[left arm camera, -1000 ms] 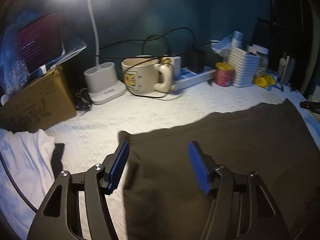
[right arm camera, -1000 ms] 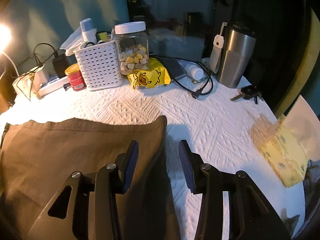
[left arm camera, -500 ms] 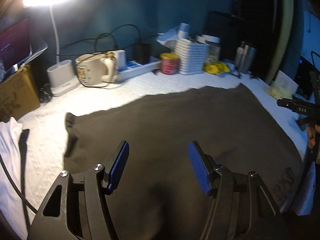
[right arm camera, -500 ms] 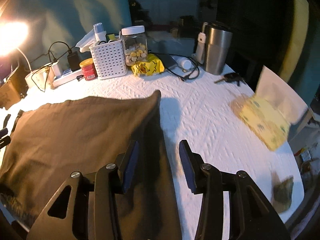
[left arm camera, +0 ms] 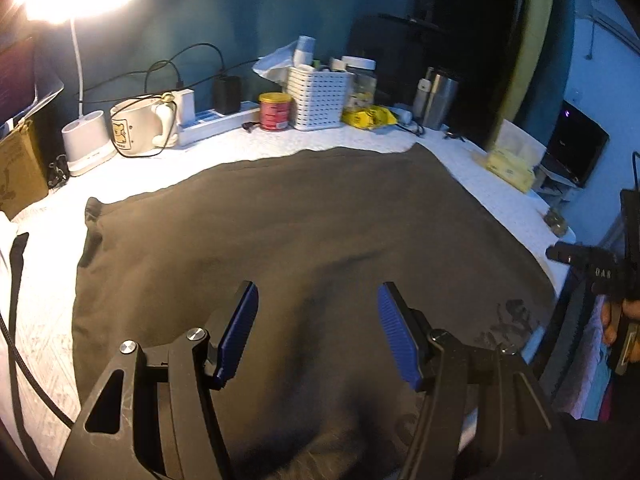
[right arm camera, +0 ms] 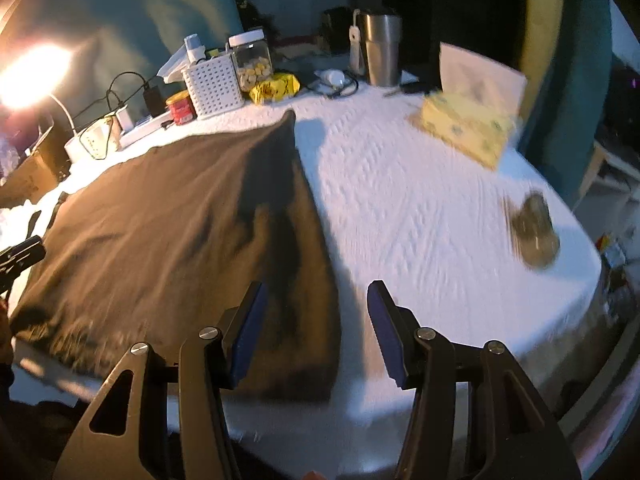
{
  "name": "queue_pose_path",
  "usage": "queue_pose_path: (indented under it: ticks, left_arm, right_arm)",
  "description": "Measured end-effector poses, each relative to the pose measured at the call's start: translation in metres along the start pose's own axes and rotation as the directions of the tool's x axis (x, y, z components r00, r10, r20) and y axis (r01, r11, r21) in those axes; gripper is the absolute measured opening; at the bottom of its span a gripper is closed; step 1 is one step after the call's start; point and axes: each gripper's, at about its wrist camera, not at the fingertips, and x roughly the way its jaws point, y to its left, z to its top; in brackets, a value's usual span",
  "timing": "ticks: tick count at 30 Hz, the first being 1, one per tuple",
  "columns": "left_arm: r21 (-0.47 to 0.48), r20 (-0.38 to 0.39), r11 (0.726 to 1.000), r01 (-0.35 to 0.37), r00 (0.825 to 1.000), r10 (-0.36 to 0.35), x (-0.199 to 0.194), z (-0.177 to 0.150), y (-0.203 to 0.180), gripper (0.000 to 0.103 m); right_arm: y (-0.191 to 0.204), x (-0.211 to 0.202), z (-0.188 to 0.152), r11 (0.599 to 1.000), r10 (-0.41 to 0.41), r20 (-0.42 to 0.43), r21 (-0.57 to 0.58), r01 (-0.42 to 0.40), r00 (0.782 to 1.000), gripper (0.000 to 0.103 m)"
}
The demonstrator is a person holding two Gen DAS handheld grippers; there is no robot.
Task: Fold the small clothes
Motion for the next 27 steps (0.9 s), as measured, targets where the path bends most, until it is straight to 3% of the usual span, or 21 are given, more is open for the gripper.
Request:
queue_pose_path:
  ticks: [6, 8, 10, 12, 27]
  left_arm:
    - [0.003, -0.02, 1.0, 0.015, 1.0, -0.014, -0.004, -0.012, -0.01, 0.062]
    - [0.001, -0.02, 1.0, 0.011, 1.0, -0.011, -0.005, -0.015, -0.01, 0.062]
    - [-0.006, -0.017, 1.0, 0.006, 1.0, -0.006, -0.008, -0.017, -0.008, 0.062]
    - [-0.013, -0.016, 1.0, -0.005, 1.0, 0.005, -0.008, -0.017, -0.005, 0.062]
    - [-0.12, -0.024, 0.988, -0.095, 0.995, 0.093, 0.001, -0.008, 0.054, 0.062]
  right_arm:
    - [0.001, -0.014, -0.034, 0.998, 0.046, -0.029, 0.053, -0.045, 0.999, 0.056]
    - [0.004, -0.014, -0.041, 0.992, 0.099, -0.039, 0.082, -0.096, 0.994, 0.059]
    - [0.005, -0.009, -0.047, 0.97, 0.209, -0.063, 0.144, -0.198, 0.976, 0.062]
    - [0.009, -0.004, -0.049, 0.961, 0.233, -0.068, 0.168, -0.219, 0.97, 0.062]
    - [0.033, 0.037, -0.005, 0.962, 0.193, -0.012, 0.202, -0.187, 0.981, 0.072]
